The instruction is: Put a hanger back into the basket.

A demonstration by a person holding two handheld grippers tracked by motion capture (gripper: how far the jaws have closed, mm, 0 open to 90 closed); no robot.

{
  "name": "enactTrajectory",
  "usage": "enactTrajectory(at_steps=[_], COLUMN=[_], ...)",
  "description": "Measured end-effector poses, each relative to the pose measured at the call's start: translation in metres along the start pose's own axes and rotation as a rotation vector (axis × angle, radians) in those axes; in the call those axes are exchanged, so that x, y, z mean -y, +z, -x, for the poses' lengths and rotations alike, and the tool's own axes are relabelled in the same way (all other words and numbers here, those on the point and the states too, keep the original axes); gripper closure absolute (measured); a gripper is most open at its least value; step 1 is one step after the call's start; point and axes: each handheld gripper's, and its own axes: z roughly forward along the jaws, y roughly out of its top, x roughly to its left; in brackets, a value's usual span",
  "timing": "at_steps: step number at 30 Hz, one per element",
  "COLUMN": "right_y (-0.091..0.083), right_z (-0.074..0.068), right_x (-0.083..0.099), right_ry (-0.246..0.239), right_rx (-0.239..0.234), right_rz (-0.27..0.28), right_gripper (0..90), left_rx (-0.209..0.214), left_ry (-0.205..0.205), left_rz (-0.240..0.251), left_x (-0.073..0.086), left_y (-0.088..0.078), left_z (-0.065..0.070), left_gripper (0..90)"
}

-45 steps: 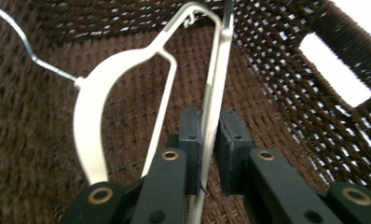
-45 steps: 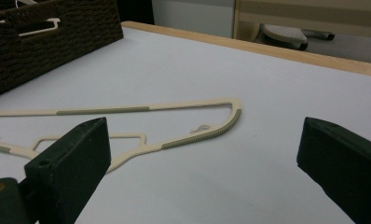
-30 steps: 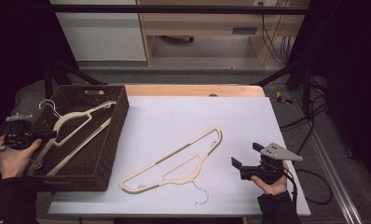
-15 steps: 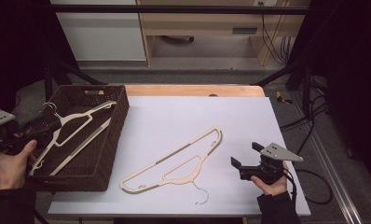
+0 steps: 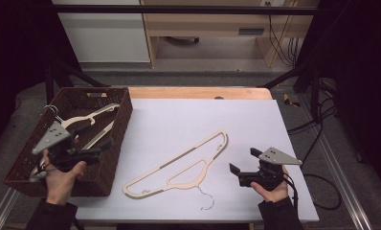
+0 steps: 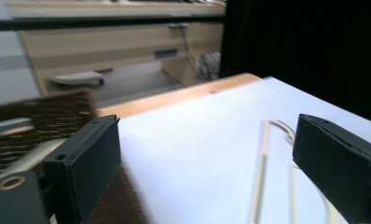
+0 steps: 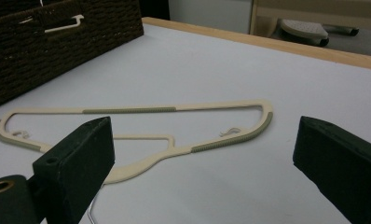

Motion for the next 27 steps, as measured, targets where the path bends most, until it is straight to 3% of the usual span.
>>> enactTrajectory(at_steps=[6, 11, 18, 27], right_y=[0.007, 0.013, 0.023, 0.038], right_z=[-0.008, -0.012, -0.022, -0.039], right_x=[0.0, 0.003, 0.006, 0.013], right_ry=[0.001, 0.001, -0.003, -0.012], right_rx=[-0.02, -0.026, -0.052, -0.097], right_rz=[-0.021, -0.038, -0.079, -0.148], right_gripper=[5.3, 5.3, 6.9, 9.1], left_rx=[0.074, 0.131, 0.178, 0.204], left_ry=[0.033, 0.049, 0.054, 0.081], left_rz=[-0.074, -0.127, -0.198, -0.279], left_x=[0.018, 0.037, 0.065, 0.086], left_y=[0.028, 0.042, 0.056, 0.071], left_z=[0.031, 0.047, 0.06, 0.072], left_gripper=[7.1, 6.8, 6.8, 7.0])
